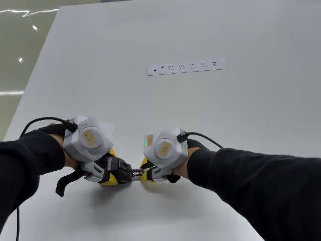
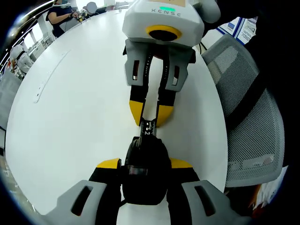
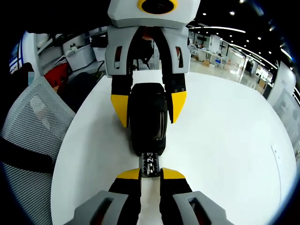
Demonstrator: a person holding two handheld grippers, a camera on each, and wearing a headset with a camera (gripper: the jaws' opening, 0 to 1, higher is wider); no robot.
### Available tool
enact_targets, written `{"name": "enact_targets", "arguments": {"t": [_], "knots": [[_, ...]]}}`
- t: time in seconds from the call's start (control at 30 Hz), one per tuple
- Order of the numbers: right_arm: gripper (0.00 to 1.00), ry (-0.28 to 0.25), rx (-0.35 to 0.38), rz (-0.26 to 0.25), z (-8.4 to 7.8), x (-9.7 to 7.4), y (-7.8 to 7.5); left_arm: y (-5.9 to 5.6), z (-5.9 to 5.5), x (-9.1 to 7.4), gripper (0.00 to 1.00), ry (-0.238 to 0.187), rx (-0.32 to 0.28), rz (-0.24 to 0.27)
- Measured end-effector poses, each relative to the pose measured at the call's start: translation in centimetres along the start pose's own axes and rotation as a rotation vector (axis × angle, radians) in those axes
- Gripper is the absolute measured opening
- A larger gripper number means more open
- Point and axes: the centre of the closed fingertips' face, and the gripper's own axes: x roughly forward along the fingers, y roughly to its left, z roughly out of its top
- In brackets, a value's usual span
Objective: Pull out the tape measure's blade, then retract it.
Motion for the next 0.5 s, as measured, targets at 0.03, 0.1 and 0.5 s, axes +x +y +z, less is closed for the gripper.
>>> {"name": "enact_targets", "arguments": {"t": [0.03, 0.1, 0.5], "knots": [[0.11, -0.002, 0.014, 0.006, -0.01, 0.04, 0.12, 0.00, 0.01, 0.01, 0.32, -0.002, 0.000, -0.001], [0.13, 0.008, 0.027, 0.018, -0.17, 0.14, 0.24, 0.01, 0.05, 0.05, 0.32, -0.004, -0.001, -0.003], [0.10, -0.008, -0.013, 0.011, 0.29, 0.56, 0.03, 0.08, -0.01, 0.17, 0.32, -0.010, 0.001, 0.003]]}}
